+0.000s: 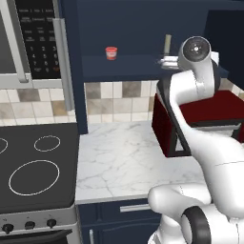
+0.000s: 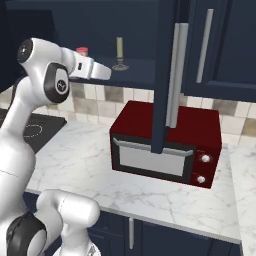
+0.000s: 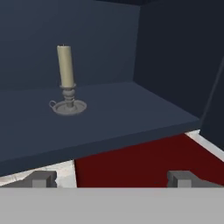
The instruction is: Pick the candle and candle from the dining table and place them in the open cabinet. Close the cabinet after placing the objects.
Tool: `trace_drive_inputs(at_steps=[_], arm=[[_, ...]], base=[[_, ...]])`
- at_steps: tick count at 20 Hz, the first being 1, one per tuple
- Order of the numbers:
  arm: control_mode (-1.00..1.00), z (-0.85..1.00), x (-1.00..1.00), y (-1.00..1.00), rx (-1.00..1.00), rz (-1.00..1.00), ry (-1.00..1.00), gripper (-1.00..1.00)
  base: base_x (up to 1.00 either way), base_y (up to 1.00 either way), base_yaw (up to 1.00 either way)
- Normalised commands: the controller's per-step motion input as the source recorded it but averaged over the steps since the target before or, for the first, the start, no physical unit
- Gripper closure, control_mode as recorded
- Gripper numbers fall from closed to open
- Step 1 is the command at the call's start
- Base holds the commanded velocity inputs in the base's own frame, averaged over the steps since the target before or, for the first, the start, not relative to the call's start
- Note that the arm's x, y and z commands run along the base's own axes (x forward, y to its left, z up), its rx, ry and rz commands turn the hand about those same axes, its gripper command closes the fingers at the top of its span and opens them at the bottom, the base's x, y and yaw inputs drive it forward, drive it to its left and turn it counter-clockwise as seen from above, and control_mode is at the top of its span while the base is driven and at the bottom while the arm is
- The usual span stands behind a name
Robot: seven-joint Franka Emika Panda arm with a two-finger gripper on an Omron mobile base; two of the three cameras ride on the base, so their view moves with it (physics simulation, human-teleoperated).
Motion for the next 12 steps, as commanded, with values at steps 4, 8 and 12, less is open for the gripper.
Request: trace_drive_inputs(at_steps=[4, 8, 12], arm=[[-1.0, 0.0, -0.78, 0.24, 0.0, -0.04, 0.02, -1.0], [-1.0, 0.0, -0.78, 0.21, 0.01, -0.04, 0.03, -1.0], [-1.0, 0.0, -0.77, 0.2, 0.03, -0.04, 0.06, -1.0]], base=[[0.0, 0.0, 0.0], [0.0, 0.0, 0.0], [0.0, 0.0, 0.0]])
